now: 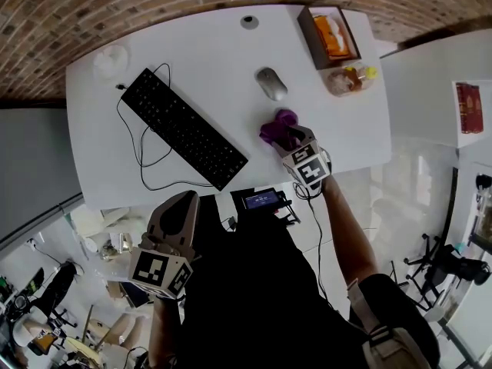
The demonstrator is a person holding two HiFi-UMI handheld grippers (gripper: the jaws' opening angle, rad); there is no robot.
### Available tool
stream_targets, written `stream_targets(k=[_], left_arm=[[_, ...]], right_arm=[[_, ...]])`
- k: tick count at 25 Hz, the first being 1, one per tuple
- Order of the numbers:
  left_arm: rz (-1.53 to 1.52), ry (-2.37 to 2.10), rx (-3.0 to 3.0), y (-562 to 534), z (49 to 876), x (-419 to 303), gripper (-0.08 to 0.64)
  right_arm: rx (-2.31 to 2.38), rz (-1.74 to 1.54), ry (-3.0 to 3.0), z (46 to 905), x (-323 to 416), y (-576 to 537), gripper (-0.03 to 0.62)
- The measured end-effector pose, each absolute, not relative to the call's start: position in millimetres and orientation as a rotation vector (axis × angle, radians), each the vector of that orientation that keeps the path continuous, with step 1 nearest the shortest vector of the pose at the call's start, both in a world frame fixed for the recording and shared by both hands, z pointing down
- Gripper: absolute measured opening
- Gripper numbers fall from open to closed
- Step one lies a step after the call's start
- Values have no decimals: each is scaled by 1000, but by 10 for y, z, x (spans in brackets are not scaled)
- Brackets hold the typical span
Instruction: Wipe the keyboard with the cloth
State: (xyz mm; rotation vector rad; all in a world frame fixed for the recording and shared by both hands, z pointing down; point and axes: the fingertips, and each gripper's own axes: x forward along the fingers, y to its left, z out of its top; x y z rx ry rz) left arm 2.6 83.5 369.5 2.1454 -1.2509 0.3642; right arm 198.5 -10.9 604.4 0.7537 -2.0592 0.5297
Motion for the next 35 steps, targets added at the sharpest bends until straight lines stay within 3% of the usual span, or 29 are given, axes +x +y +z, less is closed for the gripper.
stream_targets(k=[11, 18, 35], left_arm=[[369, -1270, 2134, 879, 3755, -27, 14], [371, -1282, 2147, 891, 3715, -55, 14], [359, -1305, 2187, 887, 3574, -24, 14]], right_arm=[[774, 450, -1954, 6255, 2036, -138, 214], [814, 456, -1944, 6233, 2090, -198, 130], [806, 434, -2217, 5210, 1505, -59, 121]])
